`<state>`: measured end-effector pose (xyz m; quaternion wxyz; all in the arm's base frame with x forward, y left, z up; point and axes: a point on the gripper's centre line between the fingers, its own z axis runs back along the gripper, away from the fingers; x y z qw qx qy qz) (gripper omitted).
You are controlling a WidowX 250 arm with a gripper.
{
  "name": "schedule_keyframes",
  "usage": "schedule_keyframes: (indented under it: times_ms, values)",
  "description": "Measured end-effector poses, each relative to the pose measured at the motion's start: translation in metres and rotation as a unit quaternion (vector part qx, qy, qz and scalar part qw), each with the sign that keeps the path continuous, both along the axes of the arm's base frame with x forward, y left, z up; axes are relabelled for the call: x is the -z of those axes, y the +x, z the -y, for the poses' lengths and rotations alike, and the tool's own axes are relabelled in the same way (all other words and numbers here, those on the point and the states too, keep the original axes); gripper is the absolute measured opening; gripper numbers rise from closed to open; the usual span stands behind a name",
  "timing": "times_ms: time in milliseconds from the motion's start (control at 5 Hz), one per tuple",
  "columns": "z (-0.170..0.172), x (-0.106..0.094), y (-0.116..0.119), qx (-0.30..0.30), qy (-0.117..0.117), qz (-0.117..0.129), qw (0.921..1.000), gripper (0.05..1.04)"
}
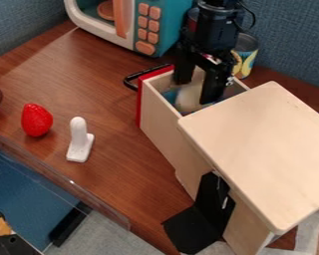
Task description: Put a white thing on the drawer
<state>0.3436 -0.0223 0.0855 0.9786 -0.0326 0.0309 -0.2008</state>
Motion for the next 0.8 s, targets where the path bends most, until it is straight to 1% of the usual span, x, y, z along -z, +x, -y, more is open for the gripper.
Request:
schedule_keyframes:
  times_ms: [200, 400, 600, 800]
  values:
    - [-0.002, 0.0, 0.002, 0.001, 0.006, 0.009, 0.9999, 1.008]
    - [-0.012, -0.012, -0.001, 0.006, 0.018, 0.024, 0.9995, 1.001]
    - [-0.036, -0.037, -0.007, 0.008, 0.047, 0.045, 0.9979, 1.001]
    - [-0.08, -0.059, -0.016, -0.018, 0.077, 0.061, 0.995, 1.001]
